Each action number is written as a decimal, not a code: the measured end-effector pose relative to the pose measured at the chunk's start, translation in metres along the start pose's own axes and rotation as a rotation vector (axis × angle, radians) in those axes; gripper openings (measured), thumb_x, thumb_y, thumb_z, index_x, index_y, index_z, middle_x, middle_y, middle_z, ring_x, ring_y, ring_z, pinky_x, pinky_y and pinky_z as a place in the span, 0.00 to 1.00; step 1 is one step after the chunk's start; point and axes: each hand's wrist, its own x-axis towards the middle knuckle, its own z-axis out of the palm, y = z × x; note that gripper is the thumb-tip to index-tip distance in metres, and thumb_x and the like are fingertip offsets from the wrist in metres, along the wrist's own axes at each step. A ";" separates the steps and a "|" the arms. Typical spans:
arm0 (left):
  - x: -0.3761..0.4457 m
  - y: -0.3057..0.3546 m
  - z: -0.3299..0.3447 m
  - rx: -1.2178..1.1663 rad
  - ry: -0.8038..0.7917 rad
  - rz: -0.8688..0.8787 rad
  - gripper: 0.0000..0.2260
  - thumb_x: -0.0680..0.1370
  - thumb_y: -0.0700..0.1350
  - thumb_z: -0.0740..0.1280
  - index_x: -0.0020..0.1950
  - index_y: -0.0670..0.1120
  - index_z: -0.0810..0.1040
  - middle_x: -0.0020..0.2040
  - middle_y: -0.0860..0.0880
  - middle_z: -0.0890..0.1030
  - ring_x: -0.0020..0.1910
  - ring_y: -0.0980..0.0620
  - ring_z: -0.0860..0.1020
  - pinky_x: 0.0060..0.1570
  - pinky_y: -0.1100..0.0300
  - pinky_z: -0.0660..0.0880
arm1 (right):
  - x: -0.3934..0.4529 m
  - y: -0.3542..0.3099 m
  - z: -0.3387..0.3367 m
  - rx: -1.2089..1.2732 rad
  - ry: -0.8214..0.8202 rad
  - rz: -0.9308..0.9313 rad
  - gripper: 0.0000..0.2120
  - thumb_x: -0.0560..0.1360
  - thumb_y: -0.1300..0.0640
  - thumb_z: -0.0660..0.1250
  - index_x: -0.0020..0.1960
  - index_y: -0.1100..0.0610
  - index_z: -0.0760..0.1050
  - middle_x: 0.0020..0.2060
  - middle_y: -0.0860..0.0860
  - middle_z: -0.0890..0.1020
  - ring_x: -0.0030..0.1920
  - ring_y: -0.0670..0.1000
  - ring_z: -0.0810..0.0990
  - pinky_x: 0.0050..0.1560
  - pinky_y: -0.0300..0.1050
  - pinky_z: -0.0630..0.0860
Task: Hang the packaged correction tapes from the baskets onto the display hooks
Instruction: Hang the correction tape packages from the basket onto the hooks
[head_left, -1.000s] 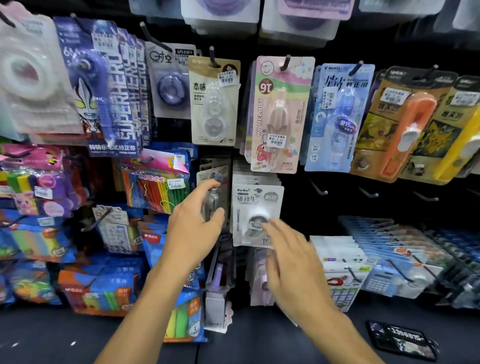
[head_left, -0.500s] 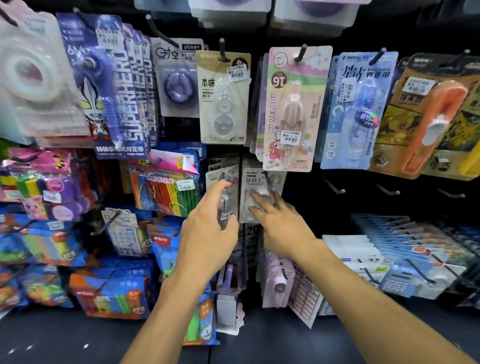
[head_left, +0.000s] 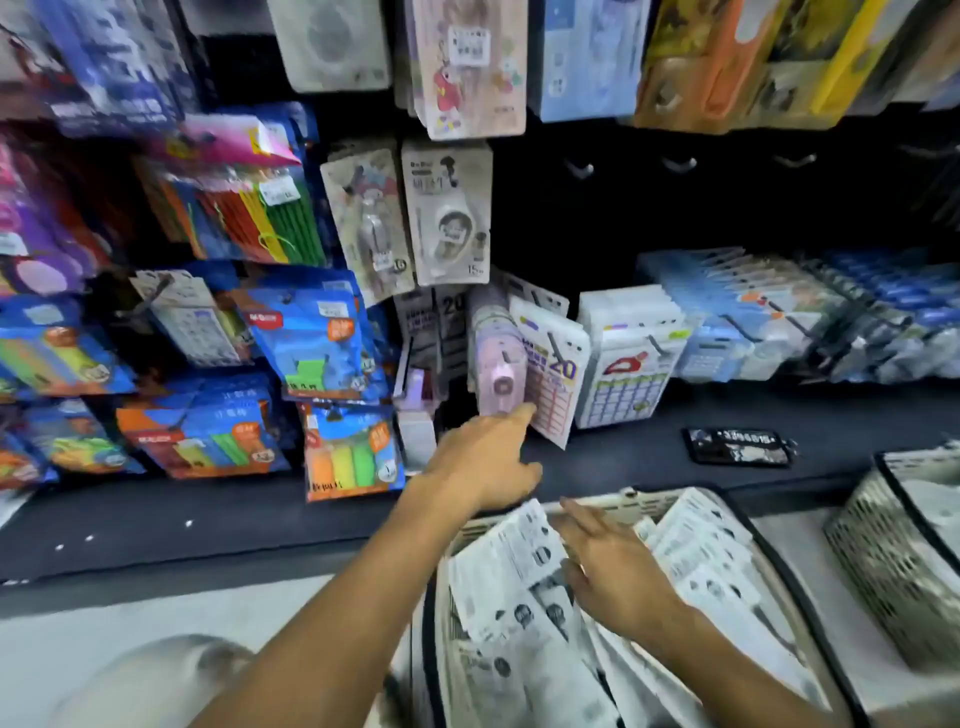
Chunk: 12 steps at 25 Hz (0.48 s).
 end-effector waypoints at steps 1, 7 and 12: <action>-0.002 0.008 0.024 0.063 -0.198 0.024 0.35 0.79 0.53 0.68 0.82 0.53 0.56 0.78 0.47 0.69 0.74 0.42 0.70 0.70 0.48 0.70 | -0.020 0.003 0.023 -0.015 -0.114 0.046 0.28 0.82 0.53 0.58 0.80 0.48 0.56 0.82 0.49 0.48 0.79 0.53 0.56 0.76 0.50 0.59; -0.012 0.009 0.119 0.299 -0.673 -0.069 0.37 0.78 0.52 0.72 0.82 0.52 0.56 0.76 0.46 0.71 0.71 0.43 0.73 0.68 0.48 0.74 | -0.050 0.015 0.069 0.068 -0.209 0.023 0.39 0.76 0.59 0.67 0.81 0.47 0.51 0.82 0.50 0.44 0.80 0.57 0.55 0.76 0.56 0.59; 0.001 0.006 0.126 0.329 -0.624 -0.032 0.29 0.78 0.53 0.71 0.77 0.53 0.65 0.69 0.47 0.77 0.64 0.45 0.77 0.63 0.49 0.76 | -0.045 0.082 0.041 0.487 -0.252 0.301 0.42 0.72 0.50 0.76 0.80 0.45 0.59 0.80 0.49 0.61 0.77 0.55 0.63 0.75 0.52 0.61</action>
